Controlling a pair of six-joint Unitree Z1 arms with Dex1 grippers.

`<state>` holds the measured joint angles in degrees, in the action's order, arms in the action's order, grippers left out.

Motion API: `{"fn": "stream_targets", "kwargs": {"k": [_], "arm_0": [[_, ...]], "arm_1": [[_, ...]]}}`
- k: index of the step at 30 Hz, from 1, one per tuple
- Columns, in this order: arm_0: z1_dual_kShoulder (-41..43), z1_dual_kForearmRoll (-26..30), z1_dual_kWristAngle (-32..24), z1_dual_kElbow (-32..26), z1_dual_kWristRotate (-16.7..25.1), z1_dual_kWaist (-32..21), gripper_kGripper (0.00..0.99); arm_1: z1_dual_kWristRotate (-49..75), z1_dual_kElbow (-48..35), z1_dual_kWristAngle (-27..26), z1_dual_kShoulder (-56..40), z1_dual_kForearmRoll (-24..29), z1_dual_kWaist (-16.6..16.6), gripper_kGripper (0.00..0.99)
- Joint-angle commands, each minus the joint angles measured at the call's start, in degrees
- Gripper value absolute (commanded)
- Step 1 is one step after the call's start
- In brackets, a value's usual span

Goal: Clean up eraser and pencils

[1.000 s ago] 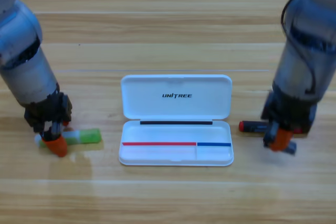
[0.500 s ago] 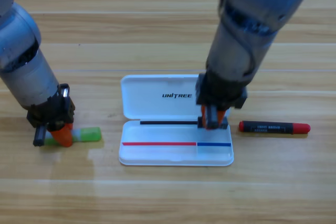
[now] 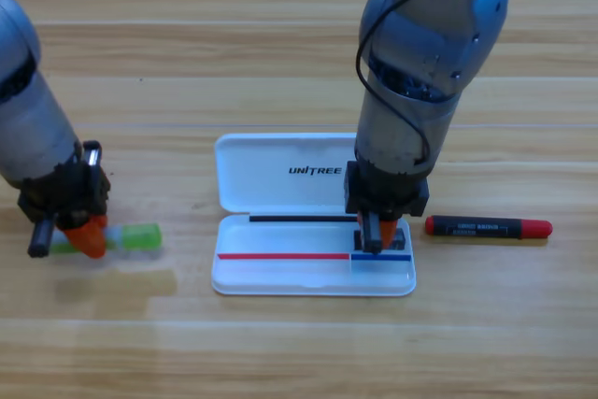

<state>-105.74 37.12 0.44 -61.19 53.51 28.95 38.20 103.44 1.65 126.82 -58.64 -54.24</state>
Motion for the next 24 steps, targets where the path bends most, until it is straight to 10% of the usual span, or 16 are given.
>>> {"fn": "stream_targets", "kwargs": {"k": [1,24], "arm_0": [[1.4,1.6,0.6,0.0,0.5,-1.0,0.0],[2.3,3.5,1.3,-1.8,0.5,-1.0,0.0]], "arm_1": [[-0.1,-2.4,0.9,4.0,-0.9,-1.0,0.0],[-0.7,-3.1,-2.4,3.5,-0.9,-1.4,0.0]]}}
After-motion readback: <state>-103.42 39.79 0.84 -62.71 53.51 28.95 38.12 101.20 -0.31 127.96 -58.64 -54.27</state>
